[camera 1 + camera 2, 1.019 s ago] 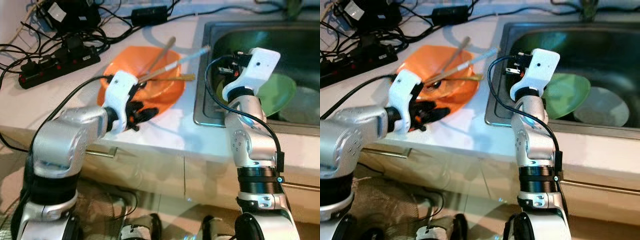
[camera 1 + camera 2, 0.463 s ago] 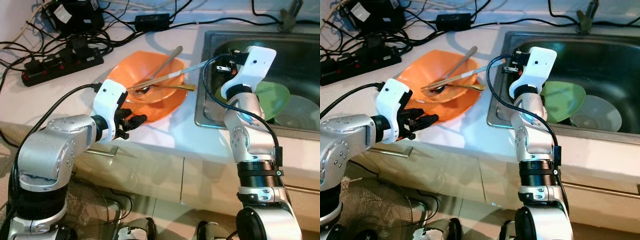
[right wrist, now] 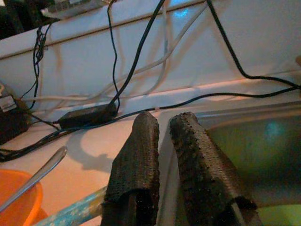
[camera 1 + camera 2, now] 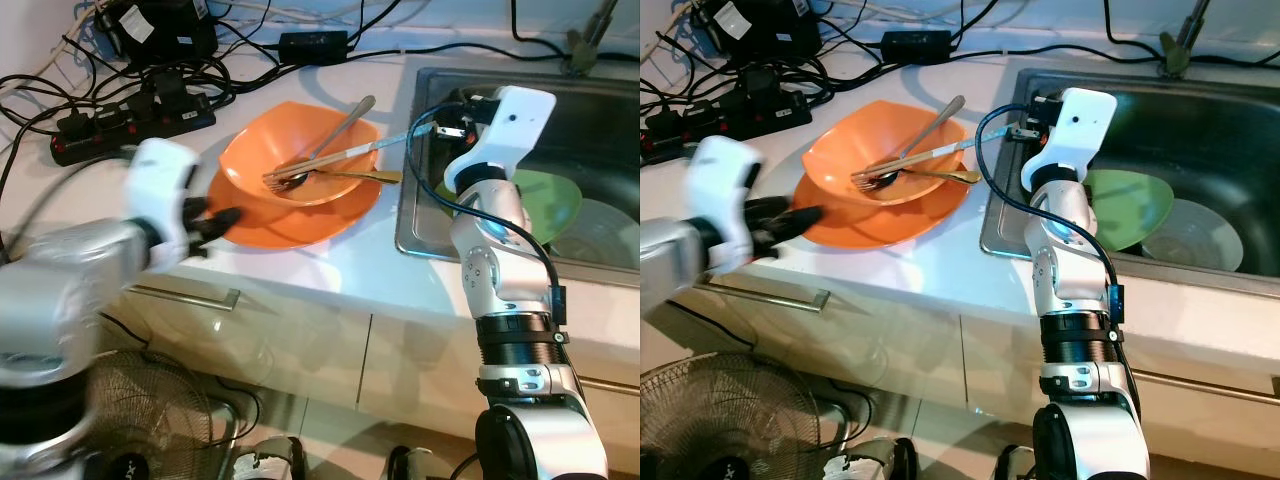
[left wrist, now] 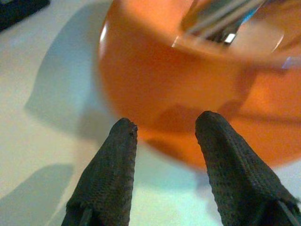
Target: Kitchen organization
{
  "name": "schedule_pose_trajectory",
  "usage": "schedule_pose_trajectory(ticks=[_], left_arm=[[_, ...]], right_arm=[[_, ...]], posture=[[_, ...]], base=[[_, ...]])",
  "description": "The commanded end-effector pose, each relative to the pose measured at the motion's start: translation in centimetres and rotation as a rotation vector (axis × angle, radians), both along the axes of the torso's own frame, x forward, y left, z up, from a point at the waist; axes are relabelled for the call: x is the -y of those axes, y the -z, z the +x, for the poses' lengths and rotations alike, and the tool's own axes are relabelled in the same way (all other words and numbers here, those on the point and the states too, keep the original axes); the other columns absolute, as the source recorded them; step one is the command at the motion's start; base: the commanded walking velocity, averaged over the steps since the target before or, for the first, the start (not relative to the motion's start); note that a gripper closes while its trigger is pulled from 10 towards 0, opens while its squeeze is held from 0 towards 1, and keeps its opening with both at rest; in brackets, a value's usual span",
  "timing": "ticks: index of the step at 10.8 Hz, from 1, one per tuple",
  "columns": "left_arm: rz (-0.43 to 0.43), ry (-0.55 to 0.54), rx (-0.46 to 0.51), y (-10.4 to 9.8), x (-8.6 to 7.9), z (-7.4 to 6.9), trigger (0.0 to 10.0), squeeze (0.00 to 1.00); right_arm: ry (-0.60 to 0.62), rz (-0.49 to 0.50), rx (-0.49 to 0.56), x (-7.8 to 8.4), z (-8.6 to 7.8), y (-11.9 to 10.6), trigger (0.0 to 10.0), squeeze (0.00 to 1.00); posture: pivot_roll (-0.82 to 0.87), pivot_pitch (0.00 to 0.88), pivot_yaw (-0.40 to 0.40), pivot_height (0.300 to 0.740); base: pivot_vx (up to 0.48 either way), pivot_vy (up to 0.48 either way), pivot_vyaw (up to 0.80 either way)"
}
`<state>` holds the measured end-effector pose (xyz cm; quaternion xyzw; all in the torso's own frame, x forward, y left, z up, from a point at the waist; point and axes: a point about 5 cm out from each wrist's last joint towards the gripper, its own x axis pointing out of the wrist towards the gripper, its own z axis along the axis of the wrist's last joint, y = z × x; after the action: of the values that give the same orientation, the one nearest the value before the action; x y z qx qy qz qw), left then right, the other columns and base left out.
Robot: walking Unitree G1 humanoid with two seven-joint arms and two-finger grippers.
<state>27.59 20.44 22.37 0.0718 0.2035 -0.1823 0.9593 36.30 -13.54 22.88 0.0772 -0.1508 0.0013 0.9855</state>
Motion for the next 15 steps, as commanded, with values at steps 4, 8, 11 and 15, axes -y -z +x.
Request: schedule_pose_trajectory(ticks=[4,8,11,15], left_arm=[[0.068,-0.345,0.233,-1.7,-6.3,0.1,10.0,0.00],[0.074,-0.373,0.616,-2.9,-2.5,2.2,10.0,0.00],[-0.093,-0.205,0.800,-2.8,4.1,4.7,10.0,0.00],[-0.043,-0.054,0.928,-3.0,8.8,5.5,10.0,0.00]], right_arm=[[-0.001,-0.003,0.019,0.3,0.5,-0.5,10.0,0.00],[0.040,-0.042,0.015,1.2,0.6,0.0,10.0,0.00],[0.072,-0.038,0.065,1.9,0.2,-0.2,10.0,0.00],[0.071,-0.032,0.063,2.0,-0.1,0.7,10.0,0.00]], posture=[[0.23,0.090,0.052,0.740],[0.19,0.084,0.039,0.740],[0.14,0.078,0.038,0.740],[0.11,0.062,0.037,0.740]], base=[[0.000,0.000,0.00],[0.000,0.000,0.00],[0.000,0.000,0.00],[0.000,0.000,0.00]])
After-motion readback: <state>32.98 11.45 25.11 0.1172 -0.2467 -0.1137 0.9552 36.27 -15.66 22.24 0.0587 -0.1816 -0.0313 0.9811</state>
